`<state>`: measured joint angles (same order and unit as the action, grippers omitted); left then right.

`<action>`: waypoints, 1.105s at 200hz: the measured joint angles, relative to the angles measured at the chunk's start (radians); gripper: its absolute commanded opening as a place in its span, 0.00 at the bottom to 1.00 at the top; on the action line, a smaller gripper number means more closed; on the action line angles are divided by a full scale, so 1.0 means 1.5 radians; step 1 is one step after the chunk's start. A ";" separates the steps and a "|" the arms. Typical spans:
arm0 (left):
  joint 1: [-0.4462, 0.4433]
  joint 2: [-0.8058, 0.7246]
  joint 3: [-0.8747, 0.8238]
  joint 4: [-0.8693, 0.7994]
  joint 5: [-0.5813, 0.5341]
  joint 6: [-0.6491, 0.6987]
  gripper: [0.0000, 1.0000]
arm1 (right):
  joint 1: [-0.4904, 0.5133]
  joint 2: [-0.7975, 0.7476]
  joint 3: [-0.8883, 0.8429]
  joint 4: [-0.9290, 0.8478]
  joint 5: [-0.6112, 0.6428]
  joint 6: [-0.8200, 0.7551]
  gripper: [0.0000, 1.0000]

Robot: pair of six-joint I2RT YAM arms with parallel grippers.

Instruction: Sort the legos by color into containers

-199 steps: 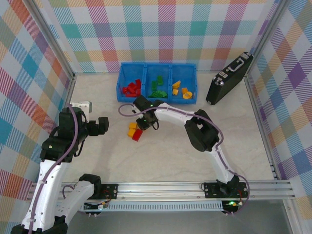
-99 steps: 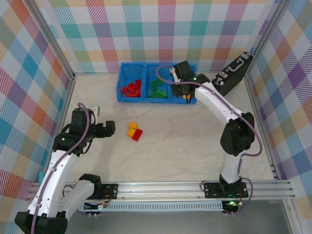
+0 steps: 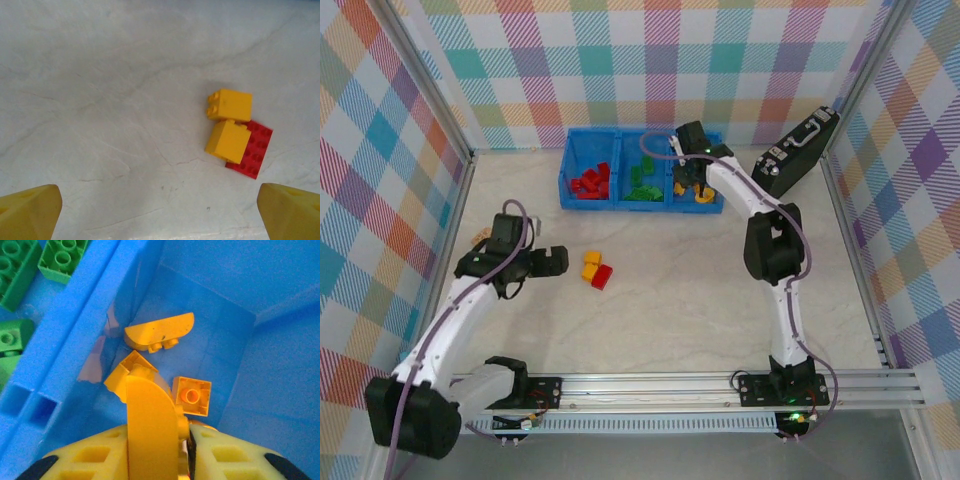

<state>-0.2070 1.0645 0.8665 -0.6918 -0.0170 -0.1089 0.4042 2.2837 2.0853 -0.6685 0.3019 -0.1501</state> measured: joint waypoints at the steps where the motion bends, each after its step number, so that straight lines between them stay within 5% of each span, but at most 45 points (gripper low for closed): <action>1: -0.001 0.002 0.000 0.000 0.000 0.000 1.00 | 0.000 0.000 0.000 0.000 0.001 -0.001 0.35; 65: -0.059 0.159 0.007 0.088 -0.027 -0.007 1.00 | -0.008 0.008 0.021 0.030 -0.015 -0.016 0.44; 100: -0.158 0.243 0.047 0.101 -0.052 -0.014 0.95 | -0.008 0.002 0.017 0.038 -0.028 -0.019 0.46; 157: -0.298 0.255 0.042 0.083 -0.072 -0.093 0.90 | -0.008 -0.089 -0.031 0.053 -0.046 -0.024 0.48; 221: -0.334 0.271 0.003 0.079 -0.085 -0.185 0.87 | -0.008 -0.133 -0.057 0.072 -0.051 -0.031 0.49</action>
<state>-0.7086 1.4712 0.8703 -0.5739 -0.1444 -0.3862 0.3920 2.0842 1.9999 -0.5606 0.2256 -0.1959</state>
